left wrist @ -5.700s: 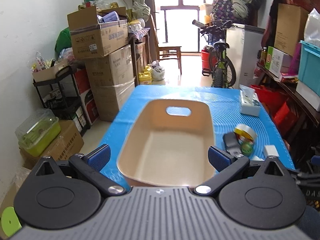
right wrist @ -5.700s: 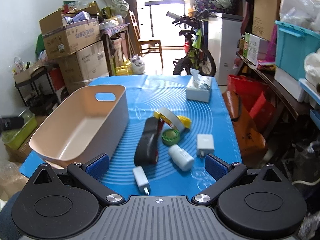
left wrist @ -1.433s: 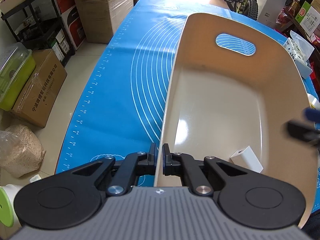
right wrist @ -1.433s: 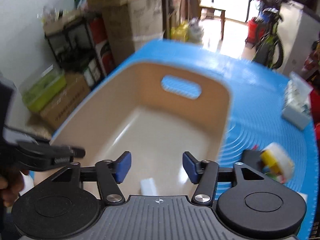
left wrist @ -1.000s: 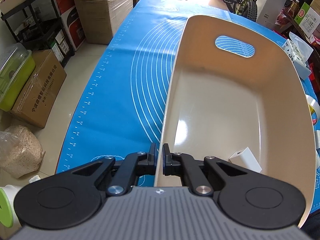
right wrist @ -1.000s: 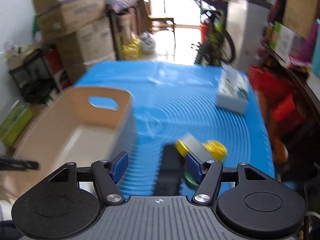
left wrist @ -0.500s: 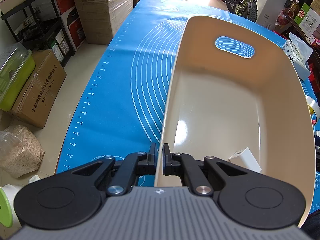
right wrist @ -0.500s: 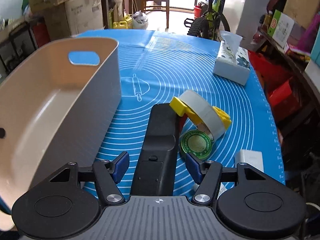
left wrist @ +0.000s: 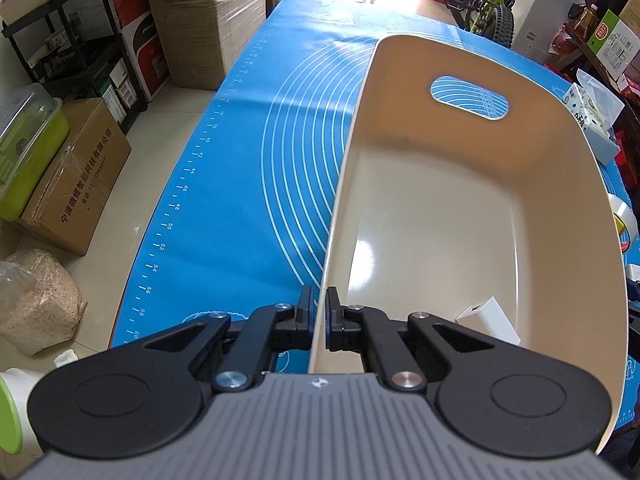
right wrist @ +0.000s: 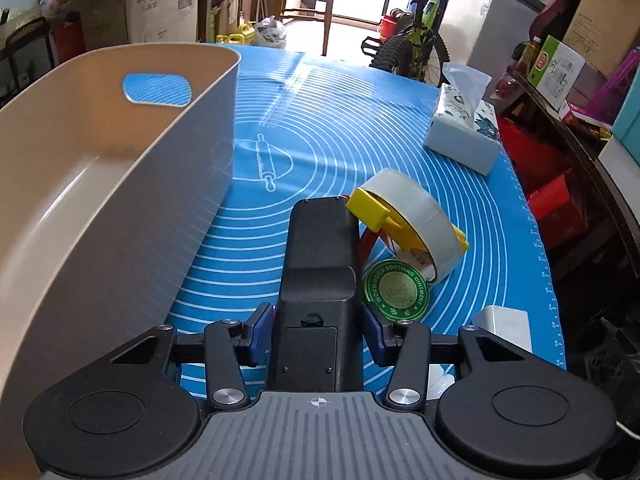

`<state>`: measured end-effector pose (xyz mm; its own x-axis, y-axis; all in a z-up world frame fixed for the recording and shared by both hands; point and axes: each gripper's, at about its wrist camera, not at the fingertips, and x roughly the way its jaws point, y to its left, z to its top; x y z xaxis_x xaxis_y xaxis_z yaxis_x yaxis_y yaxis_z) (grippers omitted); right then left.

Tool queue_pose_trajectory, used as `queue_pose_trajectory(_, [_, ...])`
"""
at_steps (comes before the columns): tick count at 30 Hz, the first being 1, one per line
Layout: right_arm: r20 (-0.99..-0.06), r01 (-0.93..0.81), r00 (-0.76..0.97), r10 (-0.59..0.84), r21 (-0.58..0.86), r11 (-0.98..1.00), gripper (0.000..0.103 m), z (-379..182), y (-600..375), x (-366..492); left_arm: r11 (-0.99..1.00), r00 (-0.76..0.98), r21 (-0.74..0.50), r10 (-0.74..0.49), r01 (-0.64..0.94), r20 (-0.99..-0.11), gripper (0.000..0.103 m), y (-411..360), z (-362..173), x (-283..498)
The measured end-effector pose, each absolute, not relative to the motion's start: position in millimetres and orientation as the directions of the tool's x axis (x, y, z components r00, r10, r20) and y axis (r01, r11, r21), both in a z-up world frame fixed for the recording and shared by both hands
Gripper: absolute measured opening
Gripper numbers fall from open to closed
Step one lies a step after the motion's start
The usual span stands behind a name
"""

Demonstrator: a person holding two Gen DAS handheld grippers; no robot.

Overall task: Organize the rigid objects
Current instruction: 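Carry the black mouse into the basket and release it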

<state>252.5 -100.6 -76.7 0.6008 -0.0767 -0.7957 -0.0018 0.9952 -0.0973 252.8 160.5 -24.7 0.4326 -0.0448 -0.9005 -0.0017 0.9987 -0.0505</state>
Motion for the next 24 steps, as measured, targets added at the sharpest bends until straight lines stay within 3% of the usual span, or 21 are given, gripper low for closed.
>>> queue_pose_trajectory(15, [-0.756,-0.032,0.655,-0.005,-0.035,0.999,0.052,-52.8,-93.5,239.4,0.999,0.436,-0.054,-0.047,-0.003,-0.899,0.007,161.1,-24.1,253.2])
queue_pose_trajectory(24, [-0.685,-0.038,0.728,0.011,-0.024,0.999,0.052,-4.0,-87.2,236.7,0.999,0.436,-0.053,-0.046,-0.004,-0.899,0.007,160.3,-24.3,253.2])
